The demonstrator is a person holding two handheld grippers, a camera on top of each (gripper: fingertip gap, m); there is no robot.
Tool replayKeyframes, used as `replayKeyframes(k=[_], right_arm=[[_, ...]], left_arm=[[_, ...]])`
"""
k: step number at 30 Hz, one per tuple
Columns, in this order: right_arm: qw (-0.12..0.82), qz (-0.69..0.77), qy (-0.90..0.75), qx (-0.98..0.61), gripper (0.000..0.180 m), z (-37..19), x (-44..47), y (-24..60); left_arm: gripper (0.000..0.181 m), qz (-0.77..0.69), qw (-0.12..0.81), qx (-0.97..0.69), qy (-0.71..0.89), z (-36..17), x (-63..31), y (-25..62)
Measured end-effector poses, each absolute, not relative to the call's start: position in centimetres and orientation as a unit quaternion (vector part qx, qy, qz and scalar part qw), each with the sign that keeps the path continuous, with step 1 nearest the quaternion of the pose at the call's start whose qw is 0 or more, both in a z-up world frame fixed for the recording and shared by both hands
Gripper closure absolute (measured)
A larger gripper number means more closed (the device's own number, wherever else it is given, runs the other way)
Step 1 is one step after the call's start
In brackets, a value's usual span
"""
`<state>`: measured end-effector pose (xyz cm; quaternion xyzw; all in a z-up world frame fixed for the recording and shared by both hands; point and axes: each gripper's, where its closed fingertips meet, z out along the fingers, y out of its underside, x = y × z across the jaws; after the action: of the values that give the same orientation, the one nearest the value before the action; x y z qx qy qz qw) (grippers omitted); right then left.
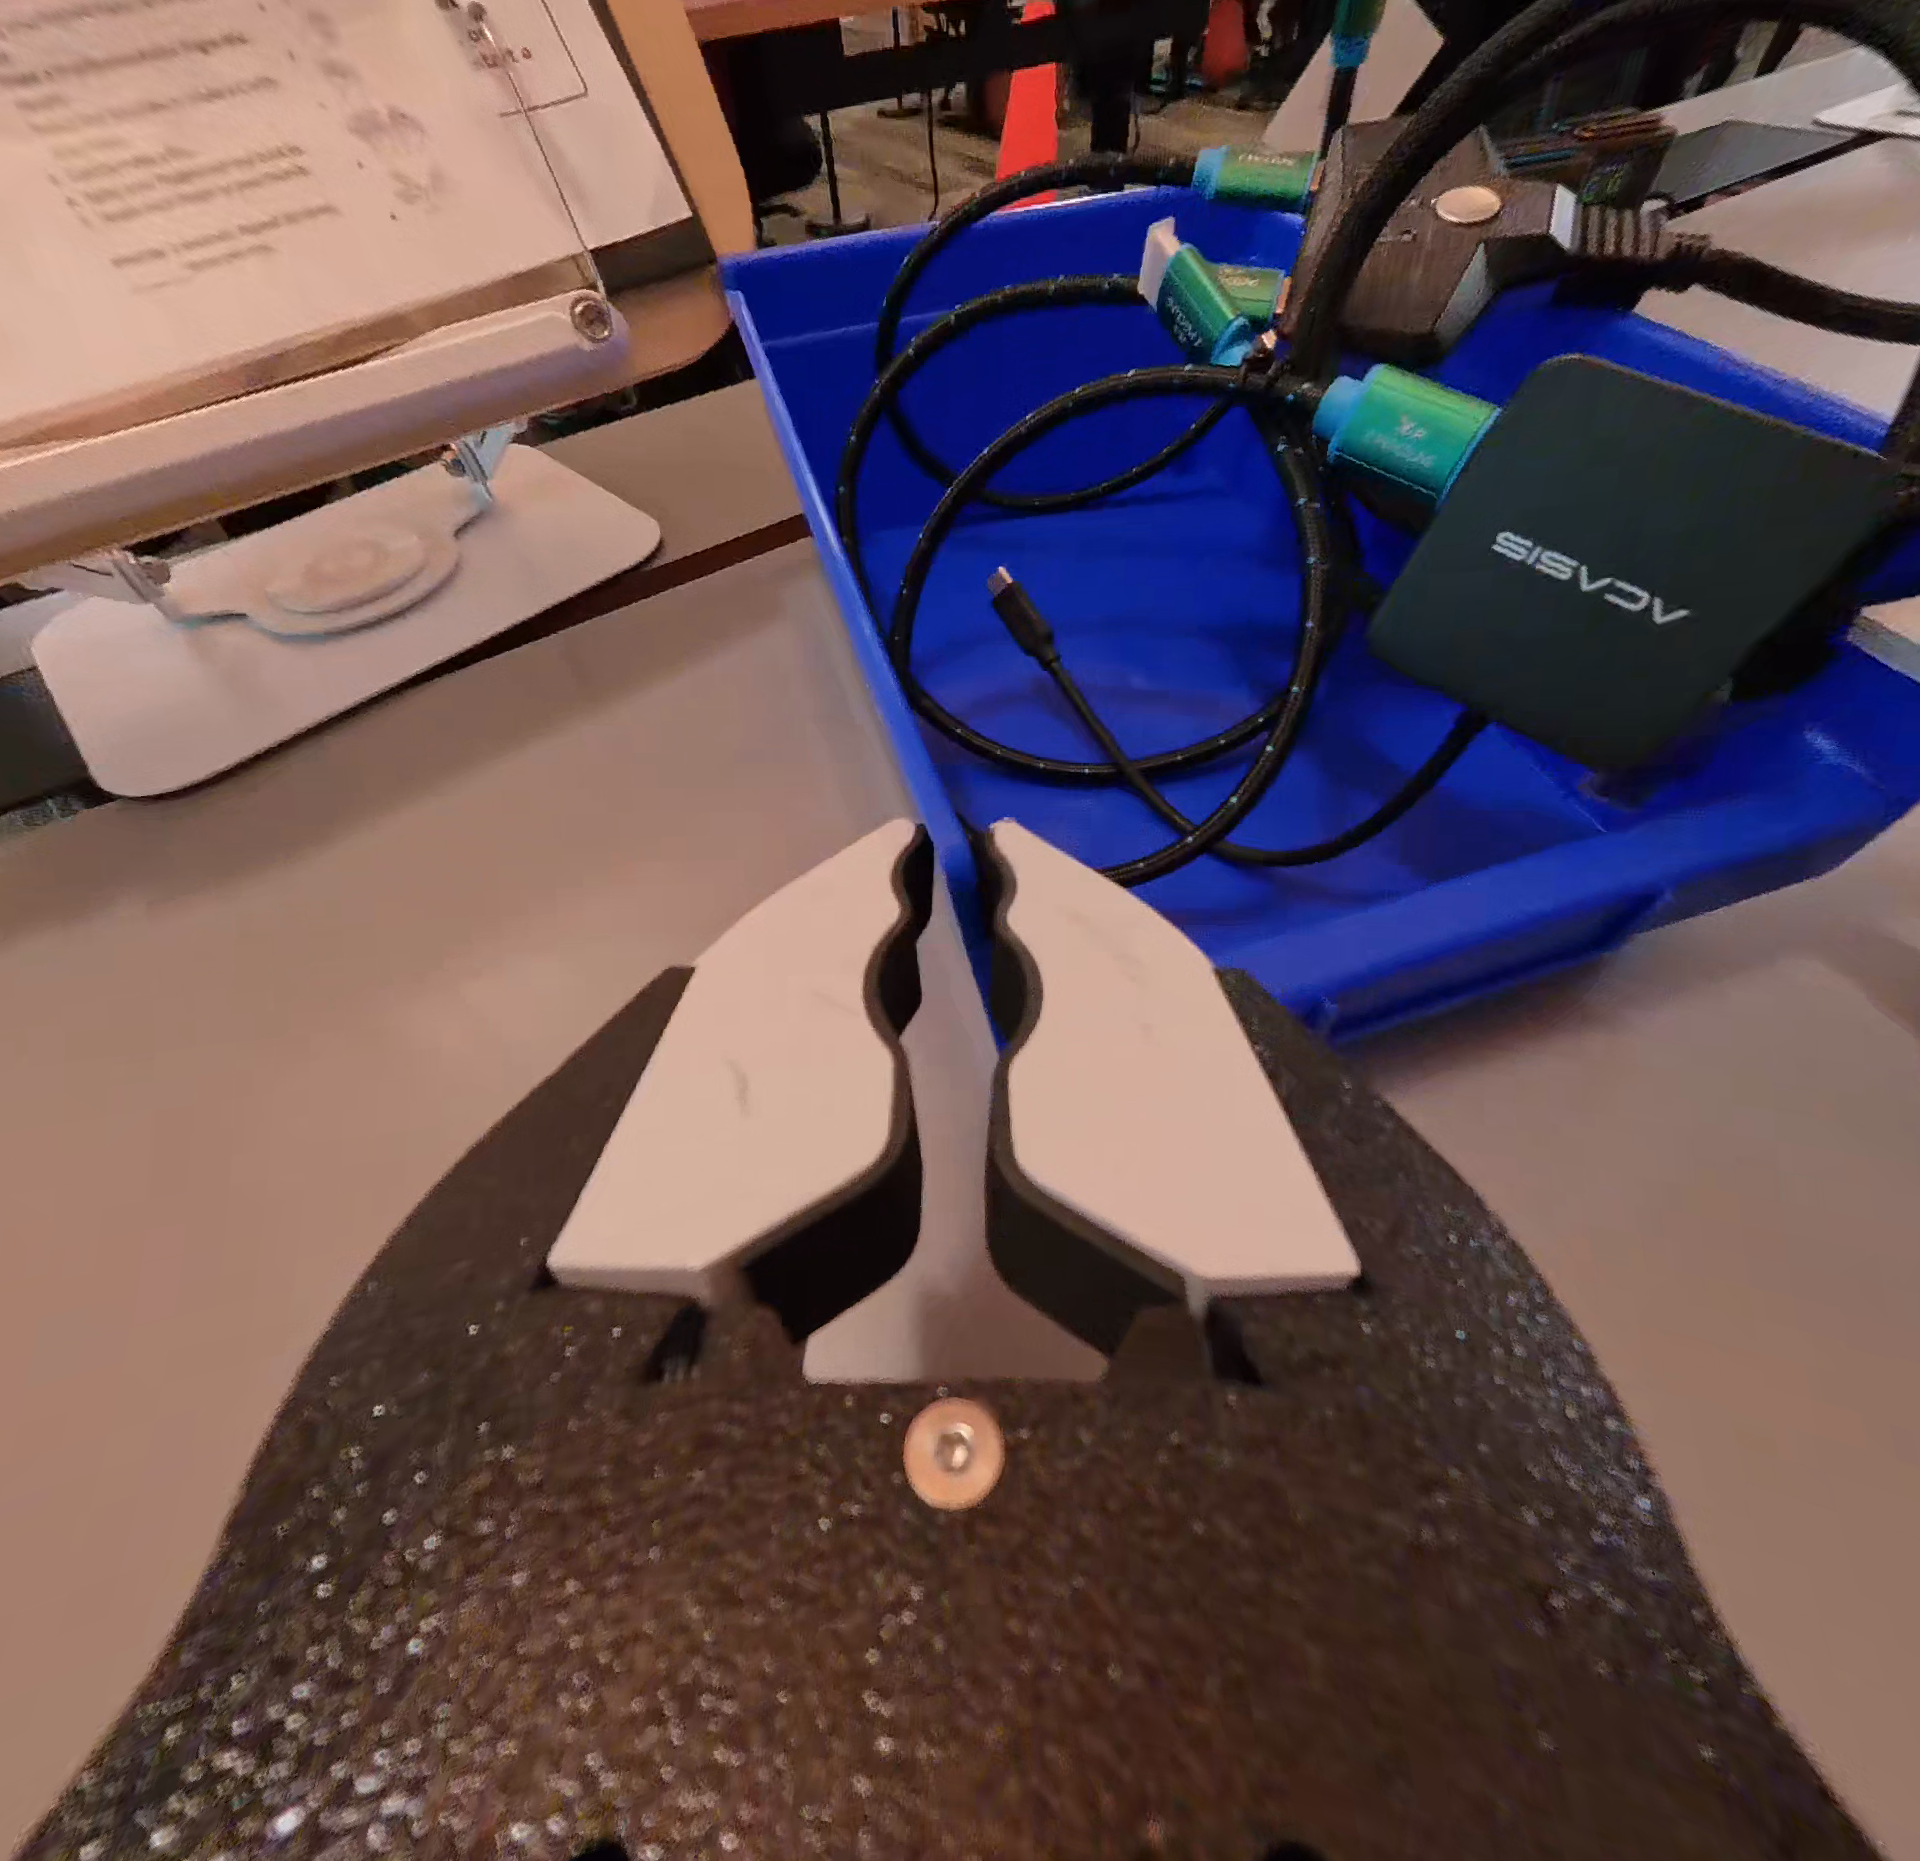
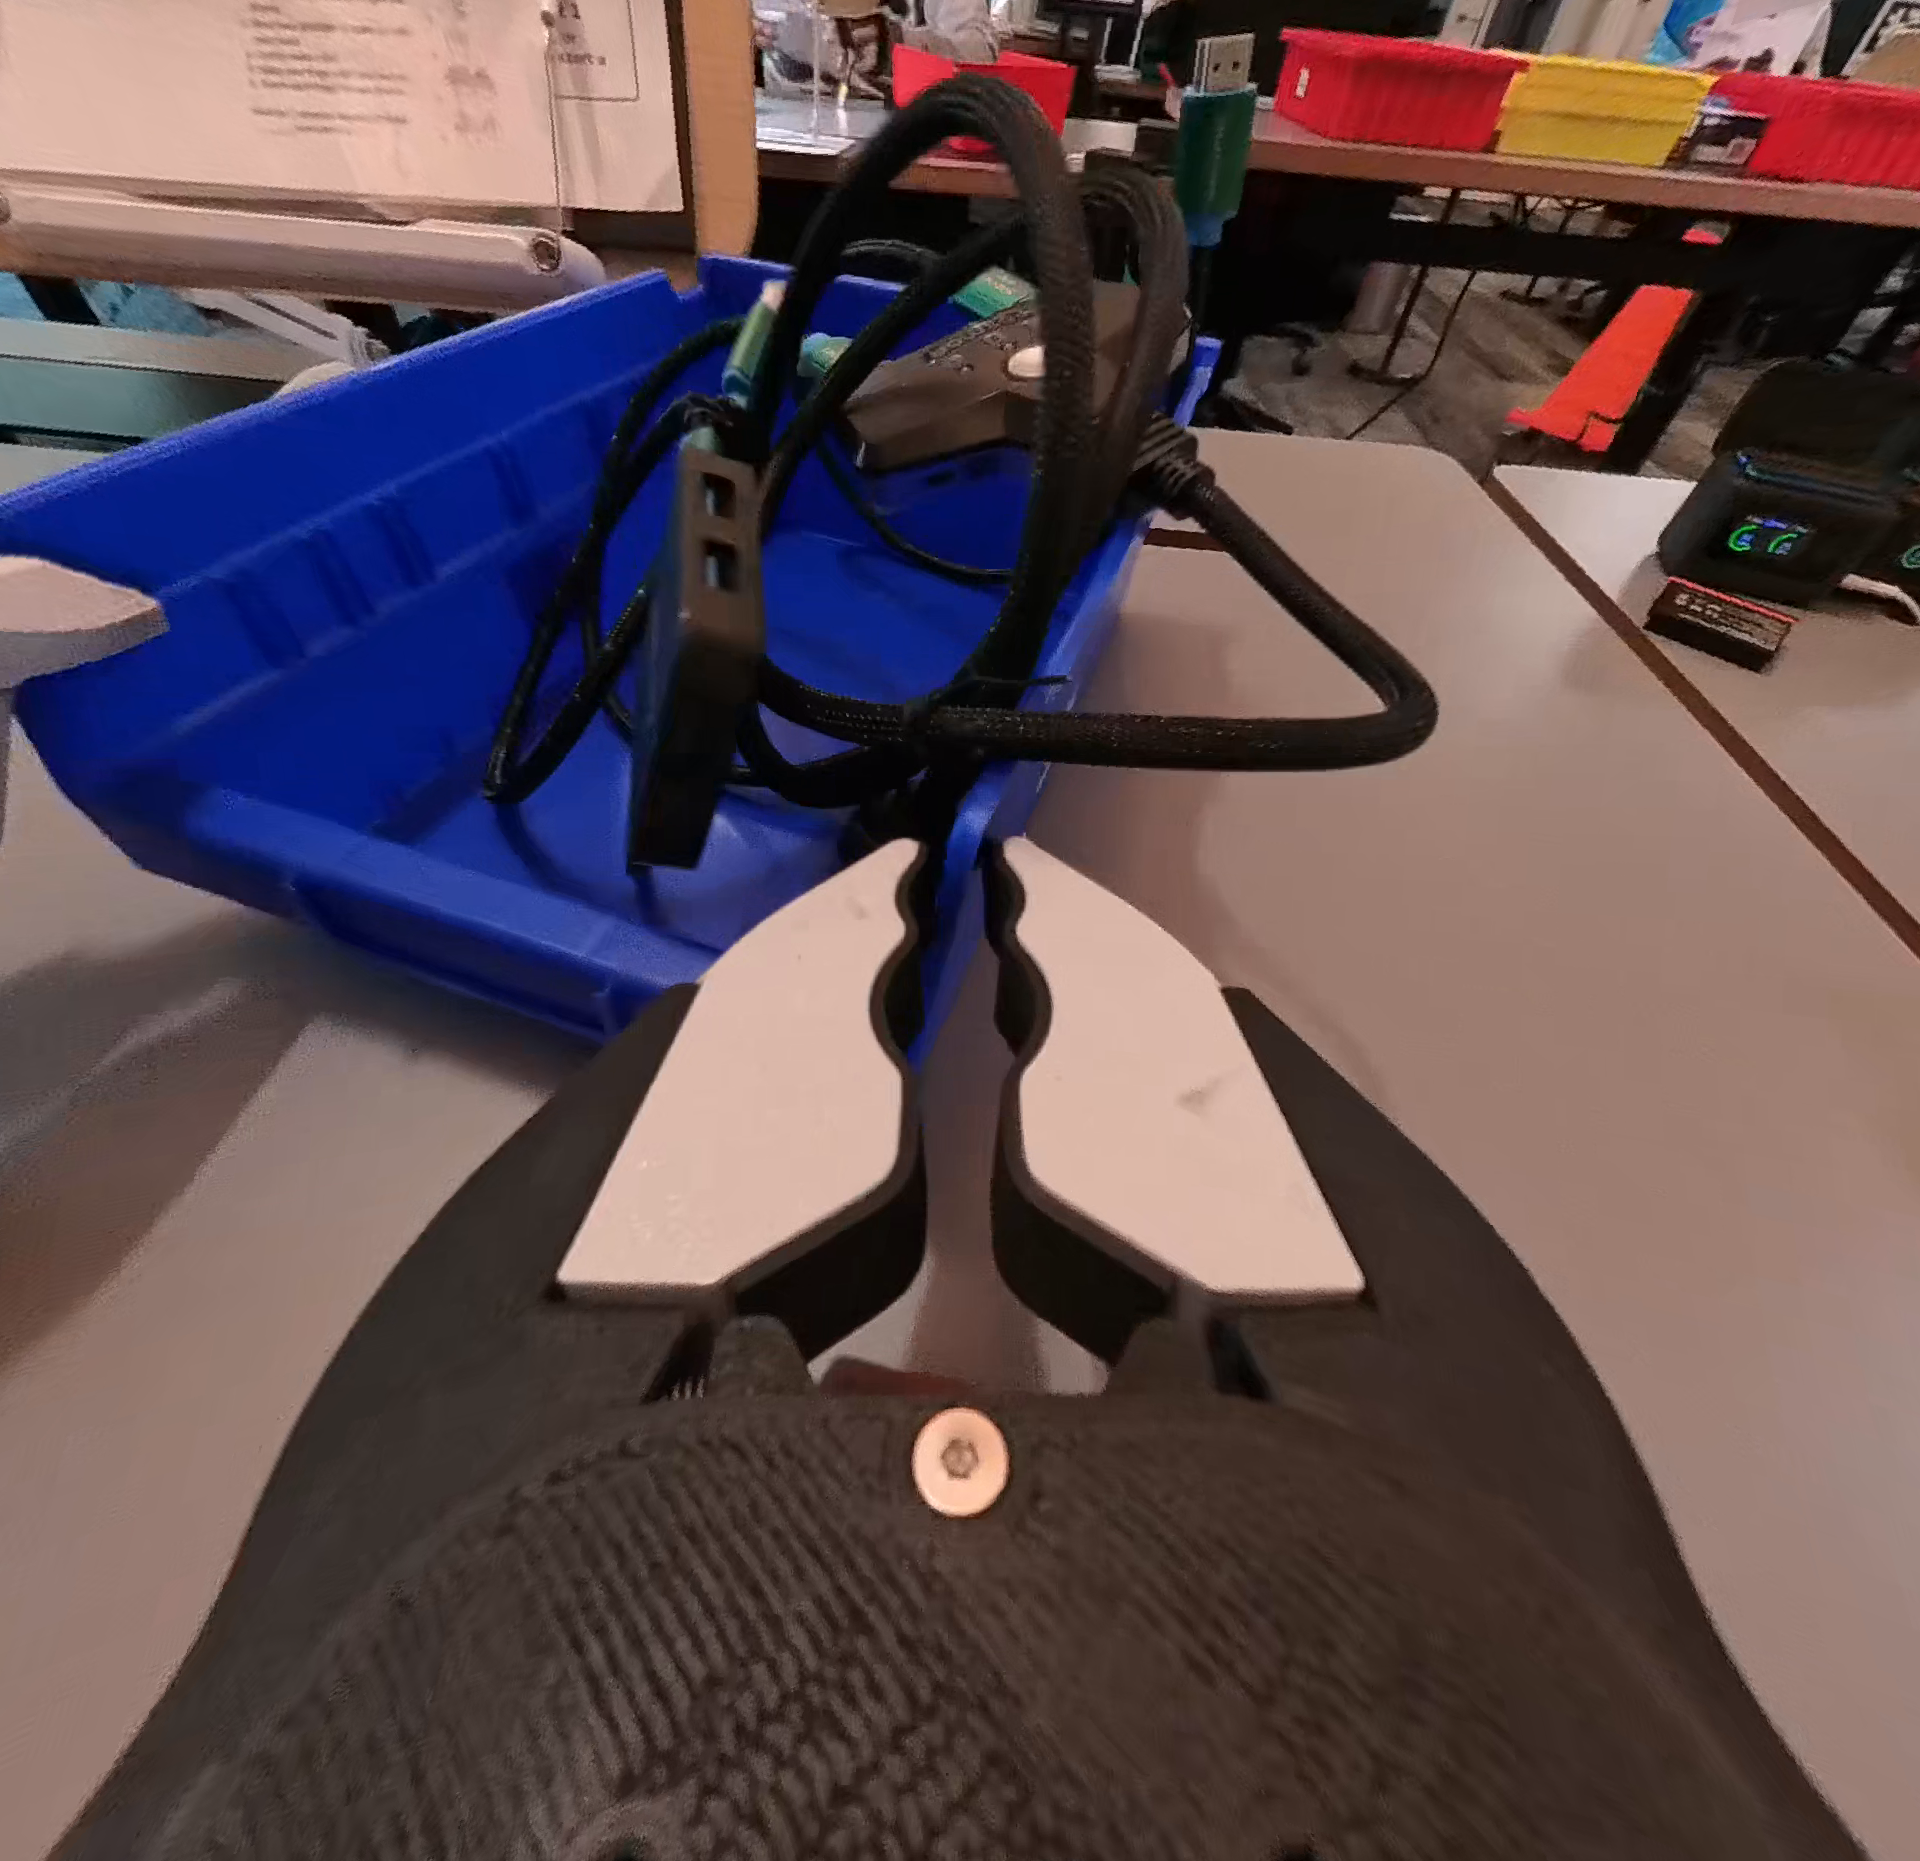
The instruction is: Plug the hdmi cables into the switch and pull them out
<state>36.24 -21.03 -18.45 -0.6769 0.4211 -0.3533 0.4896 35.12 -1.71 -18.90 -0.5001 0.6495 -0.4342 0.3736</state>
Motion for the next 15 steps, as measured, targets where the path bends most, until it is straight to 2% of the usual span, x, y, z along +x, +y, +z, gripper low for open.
replayKeyframes(k=[8,15], right_arm=[[0.508,-0.348,0.429,-0.662,0.173,-18.4,30.3,-17.5],[0.547,-0.298,0.377,-0.686,0.171,-18.4,22.2,-8.2]], left_arm=[[0.175,-0.417,0.421,-0.521,0.614,-18.8,27.9,1.9],[0.176,-0.390,0.453,-0.557,0.576,-18.7,18.6,11.0]])
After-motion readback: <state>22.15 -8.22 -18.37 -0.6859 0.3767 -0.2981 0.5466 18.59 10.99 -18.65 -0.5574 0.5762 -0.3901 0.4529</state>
